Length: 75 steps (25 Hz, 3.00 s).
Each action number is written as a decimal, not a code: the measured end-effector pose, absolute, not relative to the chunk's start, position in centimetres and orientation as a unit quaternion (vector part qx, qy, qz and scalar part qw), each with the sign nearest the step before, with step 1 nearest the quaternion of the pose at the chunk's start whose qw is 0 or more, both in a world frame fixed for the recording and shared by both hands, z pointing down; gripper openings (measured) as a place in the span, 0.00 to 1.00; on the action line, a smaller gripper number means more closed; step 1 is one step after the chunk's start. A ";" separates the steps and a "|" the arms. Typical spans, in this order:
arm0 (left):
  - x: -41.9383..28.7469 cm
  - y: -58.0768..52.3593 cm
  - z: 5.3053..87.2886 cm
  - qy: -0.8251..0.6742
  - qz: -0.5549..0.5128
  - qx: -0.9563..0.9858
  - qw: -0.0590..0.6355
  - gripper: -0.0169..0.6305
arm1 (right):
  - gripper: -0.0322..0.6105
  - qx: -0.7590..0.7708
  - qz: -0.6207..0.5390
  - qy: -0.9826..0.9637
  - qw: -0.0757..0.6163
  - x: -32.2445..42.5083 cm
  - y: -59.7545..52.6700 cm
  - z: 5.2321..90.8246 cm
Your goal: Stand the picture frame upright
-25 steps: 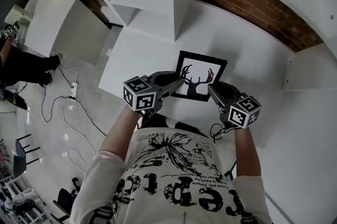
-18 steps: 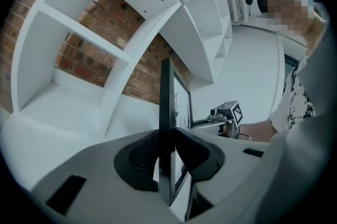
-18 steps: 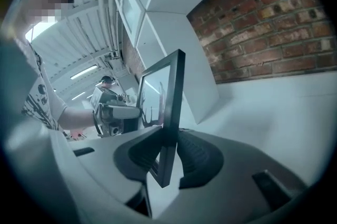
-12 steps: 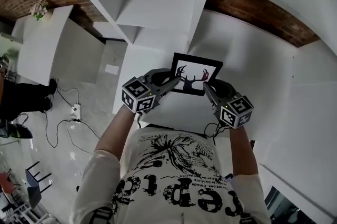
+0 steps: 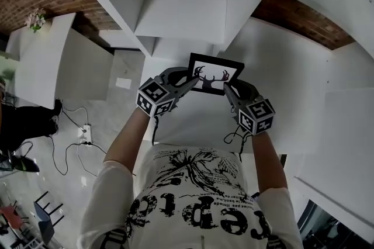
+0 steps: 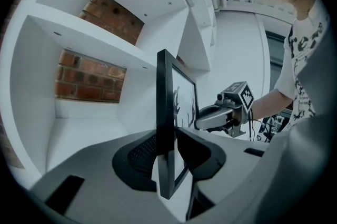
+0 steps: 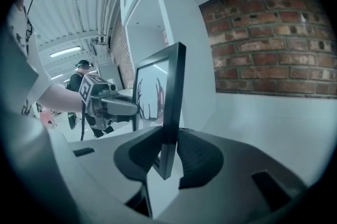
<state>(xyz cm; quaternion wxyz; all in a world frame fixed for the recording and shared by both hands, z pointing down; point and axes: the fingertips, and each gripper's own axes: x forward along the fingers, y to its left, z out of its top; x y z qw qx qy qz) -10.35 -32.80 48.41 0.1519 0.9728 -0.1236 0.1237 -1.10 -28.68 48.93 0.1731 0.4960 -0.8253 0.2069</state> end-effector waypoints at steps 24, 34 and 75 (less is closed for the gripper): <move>-10.6 -39.5 54.4 -0.140 0.196 0.968 0.070 0.24 | 0.19 0.541 0.204 -0.773 0.260 -1.5 -35.6 54.3; -10.6 -40.6 54.7 -0.150 0.218 0.963 0.054 0.25 | 0.19 0.553 0.191 -0.766 0.266 -1.5 -36.7 54.4; -13.8 -41.9 54.8 -0.292 0.165 0.923 0.186 0.60 | 0.48 0.604 0.194 -0.747 0.199 -1.1 -37.1 54.0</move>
